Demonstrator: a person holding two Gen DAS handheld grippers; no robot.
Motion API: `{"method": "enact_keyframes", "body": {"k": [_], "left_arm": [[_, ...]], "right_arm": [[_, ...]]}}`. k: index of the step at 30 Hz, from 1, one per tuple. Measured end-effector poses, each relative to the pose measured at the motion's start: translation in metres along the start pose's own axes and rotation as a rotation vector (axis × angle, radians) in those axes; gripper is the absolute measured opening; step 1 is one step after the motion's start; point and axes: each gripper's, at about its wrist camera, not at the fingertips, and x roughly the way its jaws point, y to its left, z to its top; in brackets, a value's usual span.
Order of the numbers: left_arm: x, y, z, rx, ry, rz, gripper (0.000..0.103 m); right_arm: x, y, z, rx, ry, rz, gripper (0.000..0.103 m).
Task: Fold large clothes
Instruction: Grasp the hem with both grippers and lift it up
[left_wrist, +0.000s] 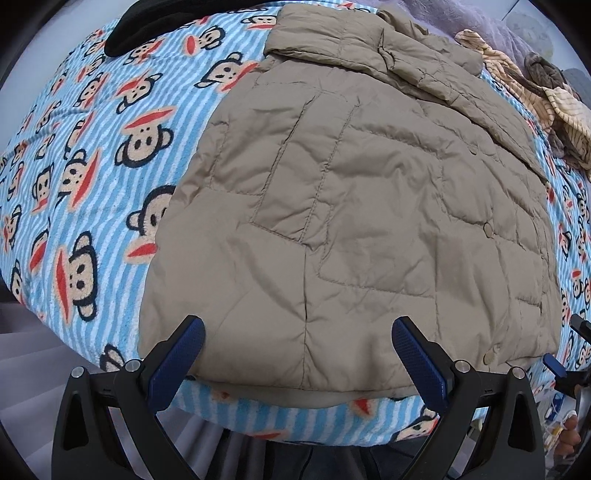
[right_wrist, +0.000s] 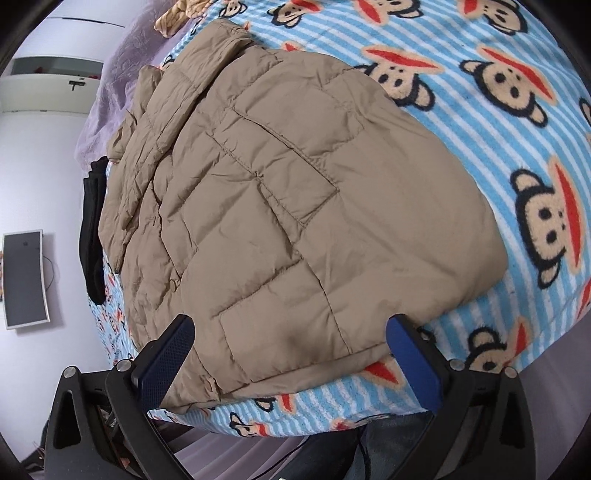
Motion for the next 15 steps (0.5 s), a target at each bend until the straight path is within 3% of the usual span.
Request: {"method": "enact_keyframes", "body": {"k": [9, 15], "left_arm": [[0.005, 0.008, -0.005, 0.012, 0.016, 0.018, 0.102], [0.008, 0.019, -0.012, 0.009, 0.043, -0.012, 0.102]], "right_arm": [[0.003, -0.021, -0.015, 0.091, 0.026, 0.031, 0.103], [0.004, -0.031, -0.021, 0.131, 0.034, 0.037, 0.103]]}}
